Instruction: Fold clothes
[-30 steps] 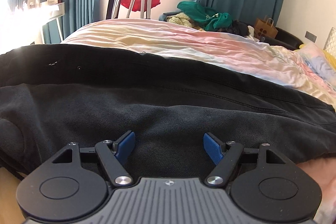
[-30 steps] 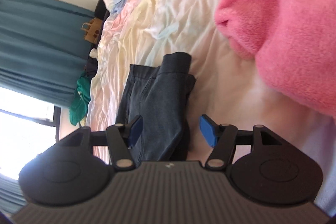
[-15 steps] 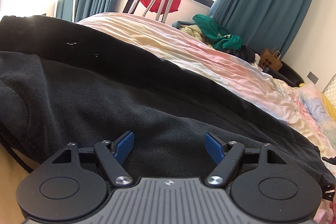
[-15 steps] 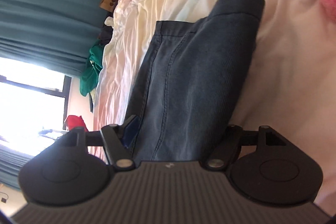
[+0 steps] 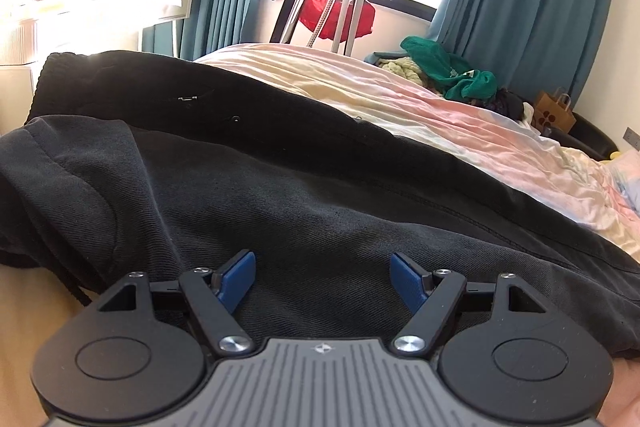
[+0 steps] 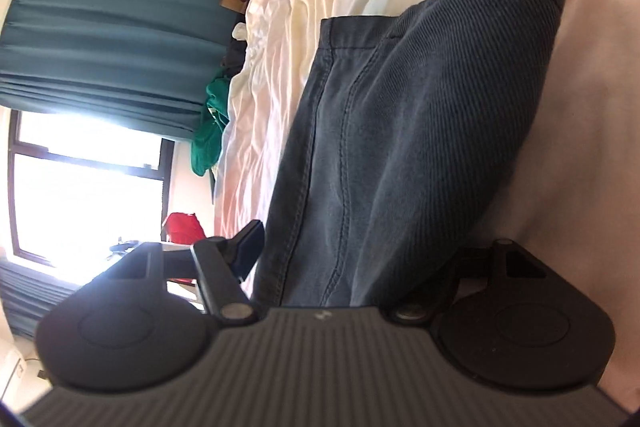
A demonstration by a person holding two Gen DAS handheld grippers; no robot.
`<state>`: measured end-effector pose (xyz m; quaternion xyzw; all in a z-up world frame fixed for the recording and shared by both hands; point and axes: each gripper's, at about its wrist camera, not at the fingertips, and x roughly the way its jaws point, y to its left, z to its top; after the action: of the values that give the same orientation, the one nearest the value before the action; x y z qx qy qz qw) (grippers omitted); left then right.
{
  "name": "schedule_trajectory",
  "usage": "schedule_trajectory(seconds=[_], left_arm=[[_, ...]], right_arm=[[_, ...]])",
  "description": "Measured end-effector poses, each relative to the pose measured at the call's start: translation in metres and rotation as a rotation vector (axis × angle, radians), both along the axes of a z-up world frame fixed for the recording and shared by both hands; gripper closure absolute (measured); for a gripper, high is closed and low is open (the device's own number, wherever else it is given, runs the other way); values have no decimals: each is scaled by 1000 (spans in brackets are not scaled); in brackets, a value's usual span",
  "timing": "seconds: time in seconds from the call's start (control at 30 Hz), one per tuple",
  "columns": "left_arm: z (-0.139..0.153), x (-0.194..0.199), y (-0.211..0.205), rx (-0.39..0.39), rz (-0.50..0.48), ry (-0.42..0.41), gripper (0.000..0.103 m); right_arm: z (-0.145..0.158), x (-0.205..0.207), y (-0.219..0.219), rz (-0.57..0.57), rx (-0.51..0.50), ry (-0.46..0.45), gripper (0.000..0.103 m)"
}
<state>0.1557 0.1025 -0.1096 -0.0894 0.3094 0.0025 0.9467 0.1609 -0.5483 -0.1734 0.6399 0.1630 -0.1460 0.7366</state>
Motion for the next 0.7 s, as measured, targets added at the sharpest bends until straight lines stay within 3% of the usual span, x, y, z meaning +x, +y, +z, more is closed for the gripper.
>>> schedule_trajectory(seconds=[0.07,0.1,0.13,0.17,0.27,0.5,0.7], left_arm=[[1,-4,-4,16,-1,-4,26],[2,-7,-6,24,-5,-11,26],[3,-9,-8,32,-11,-19,26],[5,-11,-11,42,-18,-31,26],[10,-15,-19,63,-55,-66,25],[12,-24,-38,98,-198,-65,23],[21,-15,-46,136,-248,-93,23]], right_arm=[[-3,5,-3,16,-9,37,39],[-3,5,-4,15,-10,50,54],[-2,4,-4,13,-9,58,80],[-1,4,-4,11,-7,66,87],[7,-1,-4,6,-36,75,92],[30,-4,-4,-19,-149,75,94],[26,-7,-5,-32,-141,90,94]])
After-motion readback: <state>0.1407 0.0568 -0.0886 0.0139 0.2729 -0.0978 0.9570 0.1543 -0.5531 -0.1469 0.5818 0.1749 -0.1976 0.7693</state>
